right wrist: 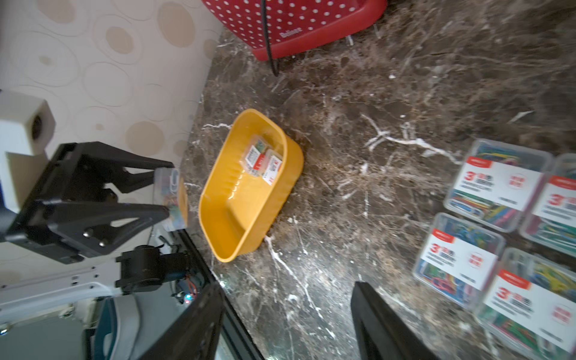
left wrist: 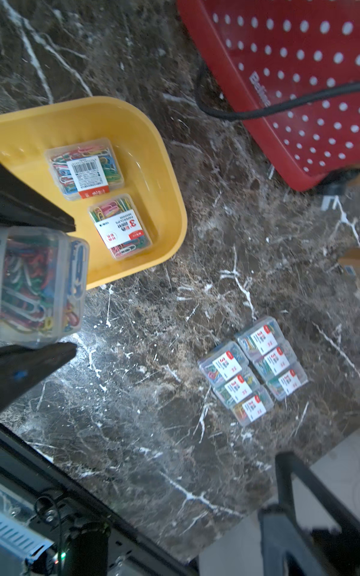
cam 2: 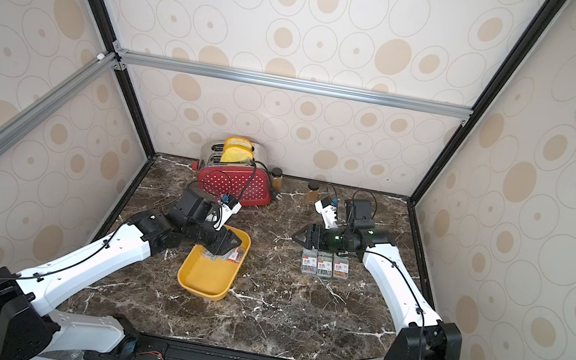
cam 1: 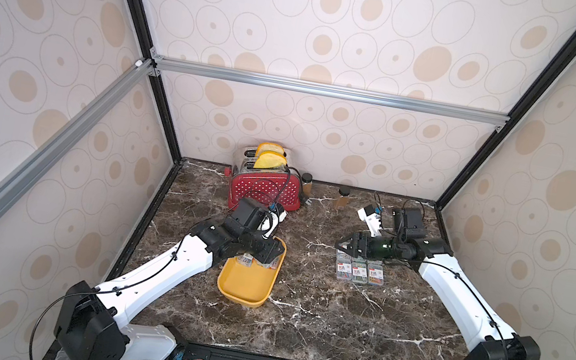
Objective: Take the paper clips out of the storage box
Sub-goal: Pick up the boxed paper clips from the storage box.
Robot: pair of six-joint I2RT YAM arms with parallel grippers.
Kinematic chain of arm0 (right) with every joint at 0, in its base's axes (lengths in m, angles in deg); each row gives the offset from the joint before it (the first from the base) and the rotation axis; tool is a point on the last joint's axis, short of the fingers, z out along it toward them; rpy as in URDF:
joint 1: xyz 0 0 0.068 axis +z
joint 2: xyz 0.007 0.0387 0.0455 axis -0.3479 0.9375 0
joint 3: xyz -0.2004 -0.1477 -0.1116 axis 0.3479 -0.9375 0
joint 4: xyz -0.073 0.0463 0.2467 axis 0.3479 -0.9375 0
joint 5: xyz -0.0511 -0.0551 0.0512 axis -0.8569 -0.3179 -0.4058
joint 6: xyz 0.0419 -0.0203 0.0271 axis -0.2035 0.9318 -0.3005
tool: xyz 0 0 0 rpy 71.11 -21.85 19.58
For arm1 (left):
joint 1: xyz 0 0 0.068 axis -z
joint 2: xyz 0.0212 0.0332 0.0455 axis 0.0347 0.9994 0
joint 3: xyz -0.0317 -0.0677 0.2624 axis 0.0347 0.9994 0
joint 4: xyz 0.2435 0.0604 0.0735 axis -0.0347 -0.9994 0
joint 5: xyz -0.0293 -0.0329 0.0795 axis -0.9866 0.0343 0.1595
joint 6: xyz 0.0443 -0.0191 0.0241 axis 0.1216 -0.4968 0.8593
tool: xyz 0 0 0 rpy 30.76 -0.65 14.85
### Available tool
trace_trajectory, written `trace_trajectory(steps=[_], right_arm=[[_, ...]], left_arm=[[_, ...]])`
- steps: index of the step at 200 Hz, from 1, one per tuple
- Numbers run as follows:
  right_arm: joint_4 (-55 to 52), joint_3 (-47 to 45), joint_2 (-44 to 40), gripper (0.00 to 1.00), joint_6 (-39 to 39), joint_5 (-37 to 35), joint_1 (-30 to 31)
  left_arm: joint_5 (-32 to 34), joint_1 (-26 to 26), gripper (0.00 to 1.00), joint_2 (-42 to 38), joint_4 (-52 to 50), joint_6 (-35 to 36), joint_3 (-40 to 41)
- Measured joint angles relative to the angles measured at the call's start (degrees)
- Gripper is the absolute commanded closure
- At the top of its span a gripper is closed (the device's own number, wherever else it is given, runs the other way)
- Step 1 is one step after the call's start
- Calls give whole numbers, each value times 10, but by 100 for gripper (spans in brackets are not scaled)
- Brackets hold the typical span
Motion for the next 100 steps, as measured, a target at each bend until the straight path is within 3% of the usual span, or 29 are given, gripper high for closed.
trace_trajectory(steps=[100], right_arm=[[90,76,83,29,-92,110,82]], left_arm=[[-109,4,72,-11,26,92,-35]])
